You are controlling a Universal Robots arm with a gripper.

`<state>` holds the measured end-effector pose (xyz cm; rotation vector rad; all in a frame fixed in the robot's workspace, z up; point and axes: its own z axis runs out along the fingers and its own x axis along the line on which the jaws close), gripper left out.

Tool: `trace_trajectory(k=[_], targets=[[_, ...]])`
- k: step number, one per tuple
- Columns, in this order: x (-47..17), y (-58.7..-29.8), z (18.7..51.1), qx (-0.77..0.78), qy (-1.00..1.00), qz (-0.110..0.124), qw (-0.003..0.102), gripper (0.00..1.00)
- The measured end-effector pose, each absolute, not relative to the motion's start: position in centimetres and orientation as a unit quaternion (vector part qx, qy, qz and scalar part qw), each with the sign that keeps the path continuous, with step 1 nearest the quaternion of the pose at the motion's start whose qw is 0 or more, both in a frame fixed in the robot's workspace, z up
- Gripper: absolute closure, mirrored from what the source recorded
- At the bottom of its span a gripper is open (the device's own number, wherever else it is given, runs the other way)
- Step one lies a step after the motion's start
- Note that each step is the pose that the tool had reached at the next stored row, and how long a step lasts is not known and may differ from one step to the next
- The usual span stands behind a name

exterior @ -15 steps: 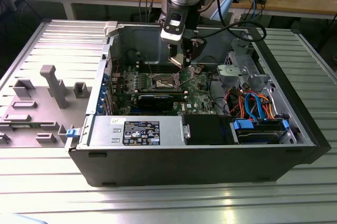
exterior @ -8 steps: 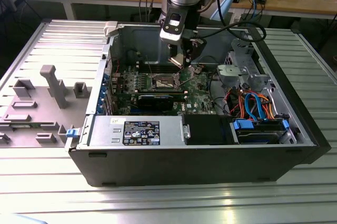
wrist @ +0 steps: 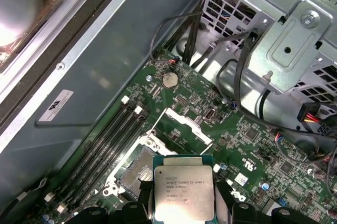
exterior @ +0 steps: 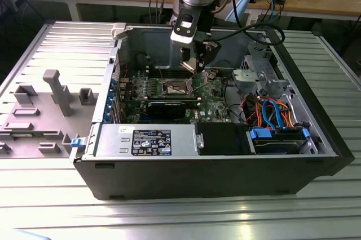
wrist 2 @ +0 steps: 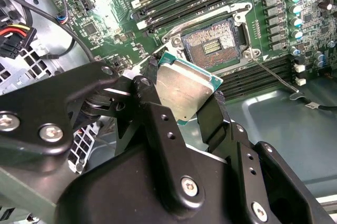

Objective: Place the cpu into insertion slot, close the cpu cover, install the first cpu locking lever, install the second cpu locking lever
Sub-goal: 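Place the cpu into insertion slot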

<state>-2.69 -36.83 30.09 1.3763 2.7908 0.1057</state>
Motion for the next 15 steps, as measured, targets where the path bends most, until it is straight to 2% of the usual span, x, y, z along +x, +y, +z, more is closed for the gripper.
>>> trace_trajectory(k=[15], targets=[[-2.69,-36.83,30.03,0.454,0.890,0.033,0.015,0.45]])
